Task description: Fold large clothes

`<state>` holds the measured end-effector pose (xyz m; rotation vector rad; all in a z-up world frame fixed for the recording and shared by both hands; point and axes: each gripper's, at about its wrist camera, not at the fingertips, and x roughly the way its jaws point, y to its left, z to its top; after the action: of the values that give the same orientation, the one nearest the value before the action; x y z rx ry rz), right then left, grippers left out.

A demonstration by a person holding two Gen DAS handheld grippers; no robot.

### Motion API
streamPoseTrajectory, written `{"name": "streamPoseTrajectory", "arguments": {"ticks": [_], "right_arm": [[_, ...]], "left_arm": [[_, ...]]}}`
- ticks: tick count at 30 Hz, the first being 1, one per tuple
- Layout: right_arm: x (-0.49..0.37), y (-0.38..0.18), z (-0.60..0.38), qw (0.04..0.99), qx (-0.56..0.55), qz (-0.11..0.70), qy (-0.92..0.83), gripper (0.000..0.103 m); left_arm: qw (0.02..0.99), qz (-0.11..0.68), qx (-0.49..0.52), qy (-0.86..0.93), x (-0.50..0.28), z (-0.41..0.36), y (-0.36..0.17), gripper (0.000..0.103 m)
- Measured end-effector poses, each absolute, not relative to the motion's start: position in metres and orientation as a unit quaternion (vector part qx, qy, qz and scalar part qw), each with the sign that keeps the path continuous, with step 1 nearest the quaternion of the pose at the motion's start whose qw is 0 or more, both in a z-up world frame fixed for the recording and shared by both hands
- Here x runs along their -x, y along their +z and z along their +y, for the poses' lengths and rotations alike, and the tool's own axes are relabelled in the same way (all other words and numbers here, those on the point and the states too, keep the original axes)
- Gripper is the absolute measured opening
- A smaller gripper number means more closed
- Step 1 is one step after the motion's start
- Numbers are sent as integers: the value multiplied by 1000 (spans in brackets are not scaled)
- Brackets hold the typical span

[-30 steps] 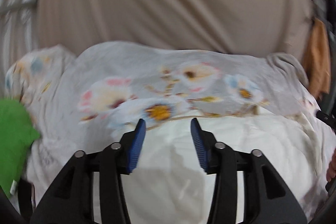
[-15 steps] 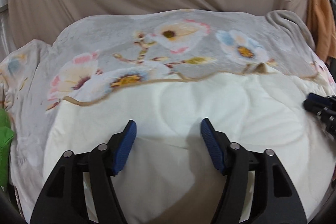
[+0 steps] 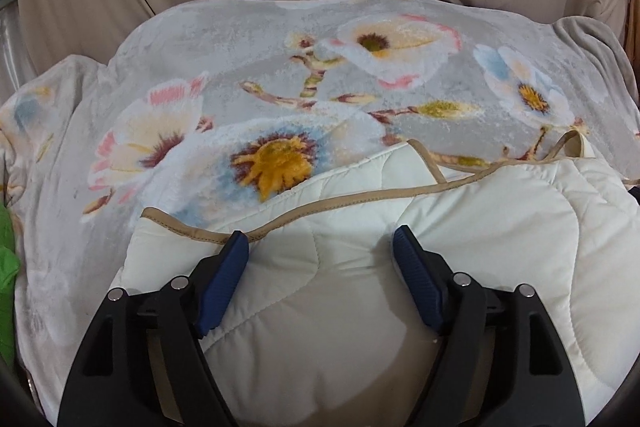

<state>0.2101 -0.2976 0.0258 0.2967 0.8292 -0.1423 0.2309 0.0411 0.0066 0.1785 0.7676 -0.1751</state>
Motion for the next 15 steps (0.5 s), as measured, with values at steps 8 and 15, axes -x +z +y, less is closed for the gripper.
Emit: {"name": "streamPoseTrajectory", "arguments": {"ticks": [8,15], "right_arm": [[-211,23,-301,901,-153,401,-64,29],[-211,22,-300,901,-153,401,-64,30]], "left_arm": [[918,377,-91,-84,-233,40,3,73],[918,377,-91,-83,-233,39,3,73]]}}
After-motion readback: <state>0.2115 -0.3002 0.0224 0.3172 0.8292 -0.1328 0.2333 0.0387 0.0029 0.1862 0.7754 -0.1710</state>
